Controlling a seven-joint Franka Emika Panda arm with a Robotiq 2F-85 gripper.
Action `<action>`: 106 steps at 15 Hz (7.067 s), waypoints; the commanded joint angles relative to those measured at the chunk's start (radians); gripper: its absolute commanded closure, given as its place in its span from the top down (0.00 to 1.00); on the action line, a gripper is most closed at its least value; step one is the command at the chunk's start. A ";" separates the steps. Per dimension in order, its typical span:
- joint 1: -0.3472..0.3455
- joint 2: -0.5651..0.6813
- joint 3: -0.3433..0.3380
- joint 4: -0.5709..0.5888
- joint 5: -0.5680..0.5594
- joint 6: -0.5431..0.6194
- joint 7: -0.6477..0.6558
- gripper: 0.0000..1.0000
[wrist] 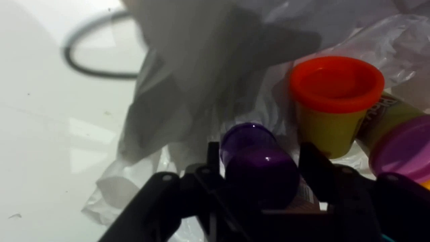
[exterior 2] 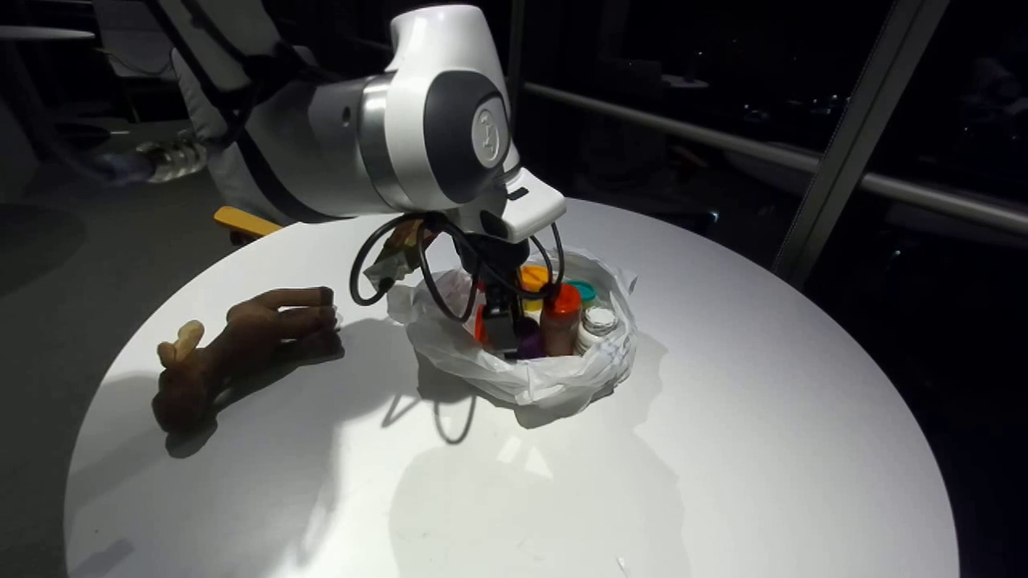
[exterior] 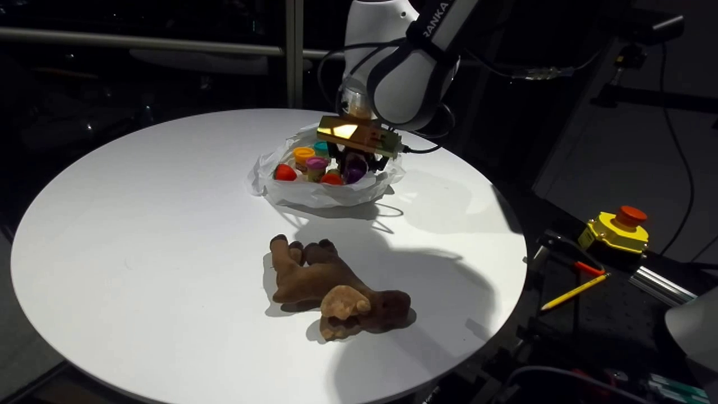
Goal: Put the contents on the table into the plastic bag.
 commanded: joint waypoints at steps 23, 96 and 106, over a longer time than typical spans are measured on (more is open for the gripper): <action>0.056 -0.272 0.463 -0.256 0.097 -0.198 -0.637 1.00; -0.119 -1.026 0.275 -0.503 -0.089 -0.706 -0.499 1.00; -0.199 -1.085 0.377 -0.617 -0.050 -0.737 -0.602 1.00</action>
